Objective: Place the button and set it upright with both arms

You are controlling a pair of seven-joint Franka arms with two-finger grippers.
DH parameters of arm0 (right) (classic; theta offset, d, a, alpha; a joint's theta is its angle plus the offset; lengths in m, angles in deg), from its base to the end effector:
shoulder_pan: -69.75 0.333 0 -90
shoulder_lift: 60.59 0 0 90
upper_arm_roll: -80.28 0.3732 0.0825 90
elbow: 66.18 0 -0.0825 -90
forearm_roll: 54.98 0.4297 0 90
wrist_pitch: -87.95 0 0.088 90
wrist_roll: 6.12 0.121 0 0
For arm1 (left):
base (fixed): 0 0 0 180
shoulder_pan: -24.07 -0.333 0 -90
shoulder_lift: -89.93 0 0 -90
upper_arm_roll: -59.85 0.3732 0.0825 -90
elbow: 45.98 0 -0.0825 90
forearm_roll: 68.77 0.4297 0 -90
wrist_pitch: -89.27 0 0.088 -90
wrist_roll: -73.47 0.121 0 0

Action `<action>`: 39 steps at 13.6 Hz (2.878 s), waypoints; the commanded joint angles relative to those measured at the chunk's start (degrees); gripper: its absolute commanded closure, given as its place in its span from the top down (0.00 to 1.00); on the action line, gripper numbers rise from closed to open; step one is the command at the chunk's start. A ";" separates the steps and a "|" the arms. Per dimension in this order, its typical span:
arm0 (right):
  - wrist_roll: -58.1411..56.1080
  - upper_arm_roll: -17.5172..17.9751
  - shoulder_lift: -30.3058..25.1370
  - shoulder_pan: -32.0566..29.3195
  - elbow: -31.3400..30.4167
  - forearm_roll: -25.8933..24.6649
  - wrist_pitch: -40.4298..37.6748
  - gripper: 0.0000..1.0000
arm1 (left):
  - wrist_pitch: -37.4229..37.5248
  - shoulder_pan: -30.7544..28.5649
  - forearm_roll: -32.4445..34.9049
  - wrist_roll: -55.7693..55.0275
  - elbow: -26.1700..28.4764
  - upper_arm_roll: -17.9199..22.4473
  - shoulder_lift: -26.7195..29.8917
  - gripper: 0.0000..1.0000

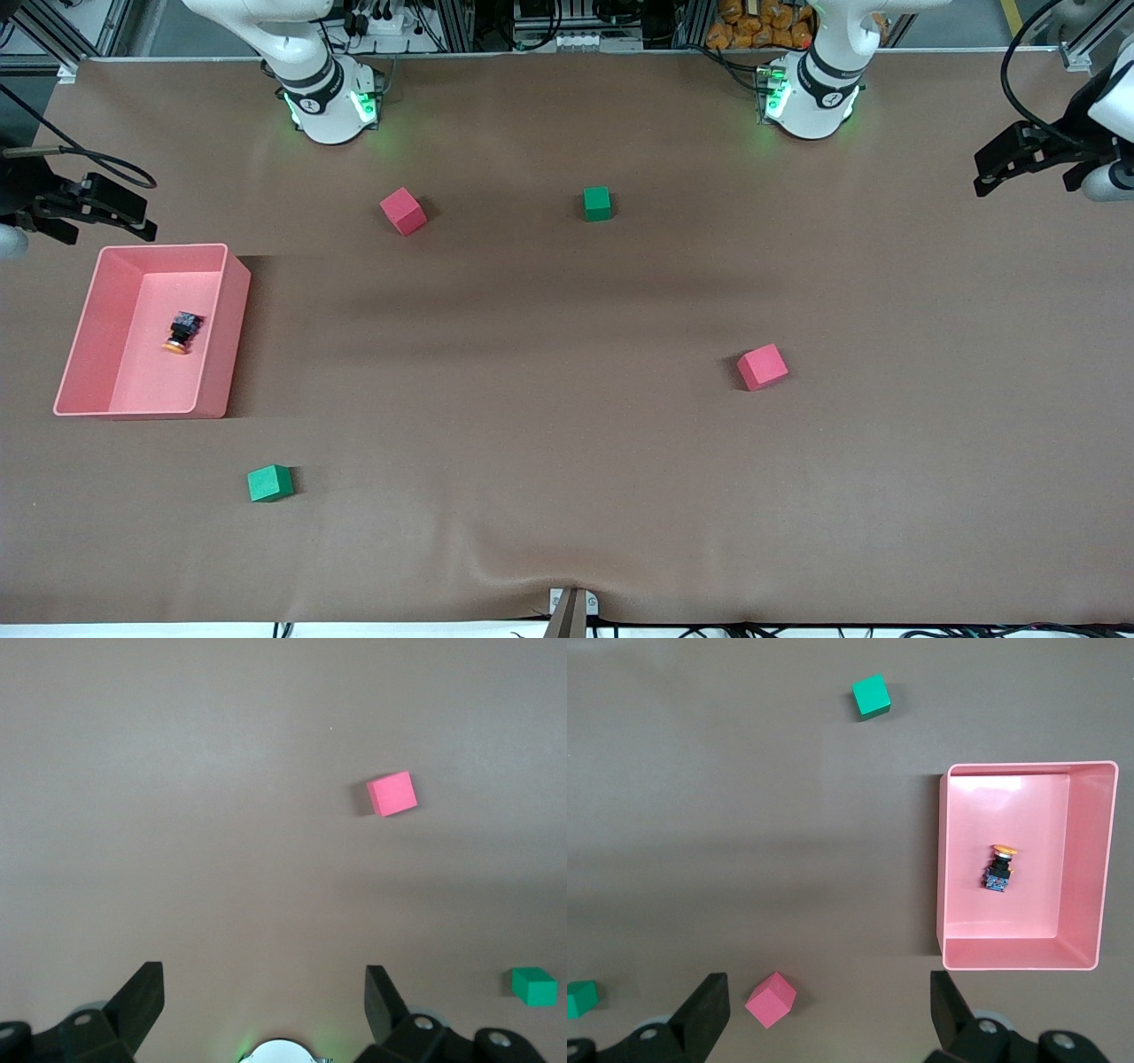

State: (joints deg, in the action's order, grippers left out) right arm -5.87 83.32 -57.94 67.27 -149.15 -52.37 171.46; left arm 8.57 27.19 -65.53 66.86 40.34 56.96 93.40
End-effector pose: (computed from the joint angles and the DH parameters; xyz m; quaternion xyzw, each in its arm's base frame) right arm 0.6052 0.0109 0.6931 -0.9995 -0.0049 0.0185 0.0238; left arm 0.5568 -0.0522 0.7218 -0.9993 -0.0094 0.0154 0.0314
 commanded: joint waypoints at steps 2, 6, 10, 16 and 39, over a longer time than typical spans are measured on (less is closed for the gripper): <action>-0.77 0.12 0.61 0.02 1.50 -1.11 -0.98 1.00 | 2.03 -0.74 -0.43 0.98 -0.28 -0.63 1.10 1.00; -0.68 0.30 0.87 0.28 1.50 -2.25 -0.81 1.00 | 2.03 -0.74 -0.51 1.85 -0.37 -0.62 0.92 1.00; -0.59 -0.05 5.50 -0.95 1.49 -2.87 -0.54 1.00 | 2.03 -0.65 -0.52 2.65 -0.11 -0.54 0.84 1.00; -3.03 0.03 11.07 -8.57 -2.87 -6.56 6.27 1.00 | 1.95 -0.83 -0.78 1.77 0.07 -0.27 0.75 1.00; -23.45 0.04 30.49 -23.71 -22.67 -5.95 44.37 1.00 | 1.95 -3.56 -1.57 2.74 0.25 -0.54 0.84 1.00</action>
State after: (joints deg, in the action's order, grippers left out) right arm -28.21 82.29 -27.63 45.03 -170.70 -58.16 214.50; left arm 9.85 24.10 -66.42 68.66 40.99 56.89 93.92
